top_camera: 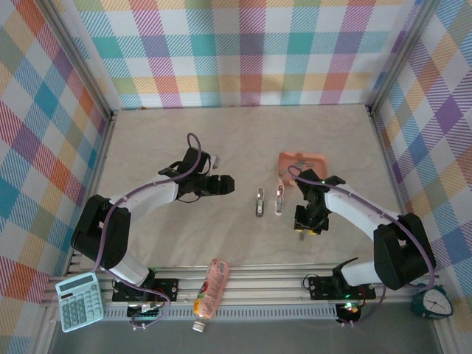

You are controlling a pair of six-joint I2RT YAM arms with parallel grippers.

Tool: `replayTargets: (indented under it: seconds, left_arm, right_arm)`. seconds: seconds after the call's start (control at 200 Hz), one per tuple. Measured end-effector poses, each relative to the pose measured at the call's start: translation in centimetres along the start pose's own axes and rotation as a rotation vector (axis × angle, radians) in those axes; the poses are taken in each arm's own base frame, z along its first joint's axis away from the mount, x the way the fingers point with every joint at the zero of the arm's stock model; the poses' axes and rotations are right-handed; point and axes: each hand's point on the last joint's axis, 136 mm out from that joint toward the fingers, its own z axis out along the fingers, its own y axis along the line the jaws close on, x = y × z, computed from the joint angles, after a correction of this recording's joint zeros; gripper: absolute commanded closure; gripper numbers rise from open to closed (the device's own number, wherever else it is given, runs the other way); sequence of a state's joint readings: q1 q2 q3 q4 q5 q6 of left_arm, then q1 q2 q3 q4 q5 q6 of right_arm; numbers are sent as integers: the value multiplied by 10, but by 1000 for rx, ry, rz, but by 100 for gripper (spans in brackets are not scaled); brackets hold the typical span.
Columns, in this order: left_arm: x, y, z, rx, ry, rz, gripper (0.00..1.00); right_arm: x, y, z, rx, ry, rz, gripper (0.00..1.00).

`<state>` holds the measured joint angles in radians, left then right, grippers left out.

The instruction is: Load the staples into the stapler

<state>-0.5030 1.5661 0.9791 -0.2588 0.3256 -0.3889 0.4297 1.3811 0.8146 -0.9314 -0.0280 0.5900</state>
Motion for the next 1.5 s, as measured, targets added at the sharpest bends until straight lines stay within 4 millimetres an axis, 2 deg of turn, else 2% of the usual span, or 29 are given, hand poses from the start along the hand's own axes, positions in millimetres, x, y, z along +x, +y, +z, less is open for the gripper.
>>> replayTargets:
  seconds: [0.345, 0.78, 1.01, 1.29, 1.5]
  left_arm:
    - [1, 1, 1, -2, 3, -1, 23]
    - [3, 4, 5, -8, 14, -6, 24]
    - [5, 6, 8, -14, 24, -9, 24]
    - [5, 6, 8, -14, 24, -9, 24]
    - [5, 6, 8, -14, 25, -10, 24]
  right_arm:
    - [-1, -2, 25, 19, 96, 5, 69]
    - [-7, -1, 34, 11, 110, 0, 74]
    - [-7, -2, 35, 14, 116, 8, 81]
    - [-12, 1, 30, -13, 79, 5, 83]
    - [-24, 15, 1, -106, -68, -22, 83]
